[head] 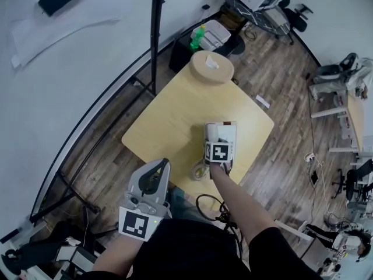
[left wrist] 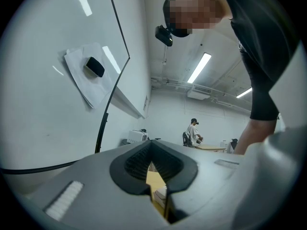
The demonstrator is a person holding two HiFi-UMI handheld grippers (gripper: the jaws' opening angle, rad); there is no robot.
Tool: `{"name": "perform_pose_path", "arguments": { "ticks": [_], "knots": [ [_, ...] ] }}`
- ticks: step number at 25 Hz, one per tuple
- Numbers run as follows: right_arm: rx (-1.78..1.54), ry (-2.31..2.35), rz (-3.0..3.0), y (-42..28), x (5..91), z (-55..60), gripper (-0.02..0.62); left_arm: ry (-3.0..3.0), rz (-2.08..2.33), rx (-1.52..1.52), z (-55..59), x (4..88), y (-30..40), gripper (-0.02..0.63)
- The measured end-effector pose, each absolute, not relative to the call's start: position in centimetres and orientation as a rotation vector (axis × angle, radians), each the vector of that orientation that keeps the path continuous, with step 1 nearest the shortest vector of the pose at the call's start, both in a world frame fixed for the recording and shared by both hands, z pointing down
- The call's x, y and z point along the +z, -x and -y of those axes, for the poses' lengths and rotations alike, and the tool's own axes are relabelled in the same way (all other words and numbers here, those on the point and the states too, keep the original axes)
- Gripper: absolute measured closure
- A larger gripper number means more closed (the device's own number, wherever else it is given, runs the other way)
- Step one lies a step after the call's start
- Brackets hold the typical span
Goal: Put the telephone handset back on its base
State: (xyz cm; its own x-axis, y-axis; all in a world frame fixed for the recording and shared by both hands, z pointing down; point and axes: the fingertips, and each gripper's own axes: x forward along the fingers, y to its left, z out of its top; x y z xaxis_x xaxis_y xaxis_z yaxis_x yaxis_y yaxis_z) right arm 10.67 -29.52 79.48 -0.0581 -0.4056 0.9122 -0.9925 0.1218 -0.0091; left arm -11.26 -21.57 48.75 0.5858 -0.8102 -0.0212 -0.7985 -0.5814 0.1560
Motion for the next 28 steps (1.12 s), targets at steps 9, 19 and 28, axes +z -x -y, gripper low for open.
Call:
{"name": "perform_pose_path", "arguments": {
  "ticks": [9, 19, 28],
  "knots": [
    [0.804, -1.393, 1.685, -9.7, 77.6, 30.5, 0.337, -2.68, 1.358, -0.13, 21.5, 48.8, 11.3, 0.606],
    [0.71, -1.461, 1.948, -9.7, 66.3, 29.0, 0.378, -2.728, 1.328, -0.184, 22.2, 45.7, 9.7, 0.606],
    [0.411, -1.562, 2.168, -11.2, 52.8, 23.6, 0.546, -2.833, 1.273, -0.324, 22.1, 40.2, 6.3, 0.606]
  ]
}}
